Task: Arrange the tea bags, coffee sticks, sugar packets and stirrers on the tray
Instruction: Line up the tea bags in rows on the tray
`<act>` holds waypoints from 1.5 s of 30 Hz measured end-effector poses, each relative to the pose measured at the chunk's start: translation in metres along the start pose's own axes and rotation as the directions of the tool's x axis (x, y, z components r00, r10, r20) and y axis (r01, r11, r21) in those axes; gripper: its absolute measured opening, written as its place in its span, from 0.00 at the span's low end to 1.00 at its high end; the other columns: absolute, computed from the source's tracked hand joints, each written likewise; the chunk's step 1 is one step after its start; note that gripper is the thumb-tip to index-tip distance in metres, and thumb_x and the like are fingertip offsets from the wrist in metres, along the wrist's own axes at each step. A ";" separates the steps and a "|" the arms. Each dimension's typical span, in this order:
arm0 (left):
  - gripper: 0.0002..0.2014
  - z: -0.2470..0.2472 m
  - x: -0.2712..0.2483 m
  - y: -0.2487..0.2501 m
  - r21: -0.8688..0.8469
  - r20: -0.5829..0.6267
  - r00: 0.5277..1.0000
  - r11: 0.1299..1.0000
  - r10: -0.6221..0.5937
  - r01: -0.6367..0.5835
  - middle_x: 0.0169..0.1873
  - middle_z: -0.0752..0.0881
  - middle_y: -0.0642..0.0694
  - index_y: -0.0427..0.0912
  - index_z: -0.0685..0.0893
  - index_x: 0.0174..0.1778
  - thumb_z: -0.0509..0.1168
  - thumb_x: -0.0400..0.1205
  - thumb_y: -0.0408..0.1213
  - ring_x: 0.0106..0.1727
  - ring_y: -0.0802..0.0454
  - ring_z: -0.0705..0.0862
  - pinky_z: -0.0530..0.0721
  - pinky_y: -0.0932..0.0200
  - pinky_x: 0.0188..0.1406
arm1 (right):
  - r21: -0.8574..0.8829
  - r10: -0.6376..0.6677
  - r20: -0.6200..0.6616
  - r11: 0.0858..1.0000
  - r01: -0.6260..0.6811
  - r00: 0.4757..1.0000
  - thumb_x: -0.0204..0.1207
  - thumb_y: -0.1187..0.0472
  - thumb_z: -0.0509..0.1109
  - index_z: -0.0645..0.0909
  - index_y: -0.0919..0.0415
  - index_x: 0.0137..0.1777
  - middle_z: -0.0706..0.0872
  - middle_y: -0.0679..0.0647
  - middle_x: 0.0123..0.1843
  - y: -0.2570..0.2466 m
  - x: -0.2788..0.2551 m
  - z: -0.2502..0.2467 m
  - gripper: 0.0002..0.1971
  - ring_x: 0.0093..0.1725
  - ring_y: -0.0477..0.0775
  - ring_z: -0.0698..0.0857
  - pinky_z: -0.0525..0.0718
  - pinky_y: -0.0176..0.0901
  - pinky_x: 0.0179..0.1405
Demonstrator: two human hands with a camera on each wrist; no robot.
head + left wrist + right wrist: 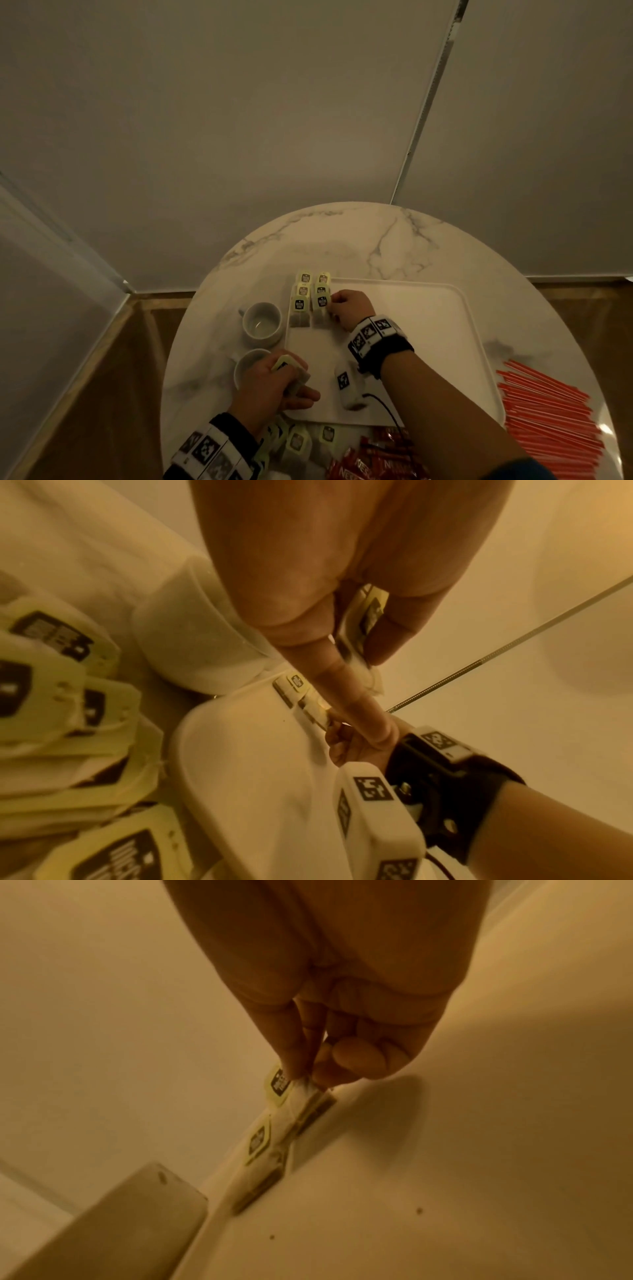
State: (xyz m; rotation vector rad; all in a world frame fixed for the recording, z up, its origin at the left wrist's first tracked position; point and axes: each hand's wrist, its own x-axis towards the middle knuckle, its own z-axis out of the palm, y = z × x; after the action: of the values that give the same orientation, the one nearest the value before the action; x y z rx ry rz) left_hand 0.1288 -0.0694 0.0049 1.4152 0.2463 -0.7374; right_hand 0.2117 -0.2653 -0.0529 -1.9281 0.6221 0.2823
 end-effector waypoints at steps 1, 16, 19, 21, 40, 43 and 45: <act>0.05 -0.001 0.000 -0.001 0.015 0.007 1.000 1.000 -0.001 0.001 0.32 0.84 0.27 0.26 0.80 0.47 0.59 0.82 0.23 0.33 0.35 0.88 0.88 0.53 0.27 | -0.050 -0.004 -0.009 0.999 0.003 1.000 0.73 0.67 0.71 0.84 0.57 0.44 0.85 0.53 0.37 -0.001 0.004 0.002 0.04 0.37 0.52 0.83 0.80 0.40 0.36; 0.11 -0.006 -0.004 -0.006 0.128 0.083 0.996 0.992 -0.006 -0.005 0.44 0.87 0.28 0.32 0.80 0.54 0.70 0.77 0.25 0.36 0.36 0.89 0.87 0.51 0.31 | -0.221 -0.027 -0.128 0.975 -0.002 0.991 0.75 0.57 0.72 0.75 0.59 0.62 0.84 0.58 0.59 0.004 0.014 0.009 0.18 0.57 0.57 0.83 0.78 0.42 0.51; 0.16 -0.005 -0.003 -0.007 0.133 0.083 0.997 0.991 -0.008 -0.003 0.43 0.87 0.30 0.32 0.80 0.54 0.74 0.72 0.28 0.36 0.35 0.89 0.87 0.54 0.28 | -0.230 0.011 -0.095 0.973 -0.032 0.995 0.81 0.57 0.64 0.73 0.59 0.73 0.79 0.60 0.69 -0.001 0.018 0.003 0.21 0.67 0.59 0.79 0.75 0.44 0.64; 0.12 -0.005 -0.003 -0.008 0.139 0.082 0.997 0.990 -0.004 -0.008 0.44 0.87 0.29 0.33 0.80 0.54 0.71 0.76 0.25 0.36 0.36 0.89 0.87 0.54 0.28 | -0.269 0.009 -0.068 0.963 -0.027 0.998 0.81 0.59 0.61 0.74 0.59 0.74 0.78 0.60 0.72 -0.005 0.020 0.002 0.20 0.69 0.60 0.78 0.74 0.45 0.66; 0.11 -0.006 -0.004 -0.003 0.160 0.088 0.996 0.987 0.004 -0.018 0.46 0.89 0.33 0.37 0.81 0.56 0.69 0.78 0.26 0.37 0.39 0.89 0.83 0.56 0.25 | -0.203 -0.020 -0.058 0.979 0.008 0.998 0.81 0.65 0.56 0.75 0.54 0.74 0.79 0.60 0.72 -0.009 0.023 0.002 0.22 0.67 0.63 0.80 0.80 0.54 0.65; 0.12 -0.006 -0.005 -0.003 0.164 0.092 0.996 0.986 0.010 -0.025 0.46 0.90 0.34 0.38 0.81 0.56 0.68 0.78 0.26 0.37 0.39 0.89 0.83 0.56 0.25 | -0.205 -0.012 -0.044 0.979 0.002 0.999 0.81 0.65 0.57 0.74 0.54 0.74 0.79 0.60 0.72 -0.011 0.024 0.001 0.22 0.67 0.63 0.80 0.80 0.54 0.66; 0.12 -0.006 -0.006 -0.003 0.159 0.090 0.996 0.987 0.010 -0.025 0.46 0.90 0.34 0.38 0.81 0.57 0.68 0.78 0.26 0.37 0.39 0.89 0.83 0.55 0.26 | -0.200 -0.013 -0.048 0.980 0.004 0.999 0.81 0.65 0.56 0.75 0.54 0.73 0.79 0.60 0.72 -0.010 0.025 0.001 0.22 0.68 0.62 0.79 0.79 0.53 0.67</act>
State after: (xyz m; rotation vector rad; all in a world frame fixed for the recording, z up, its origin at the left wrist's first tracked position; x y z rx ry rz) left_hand 0.1238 -0.0612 0.0050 1.5294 0.1067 -0.8184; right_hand 0.2383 -0.2682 -0.0572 -2.1361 0.6374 0.3025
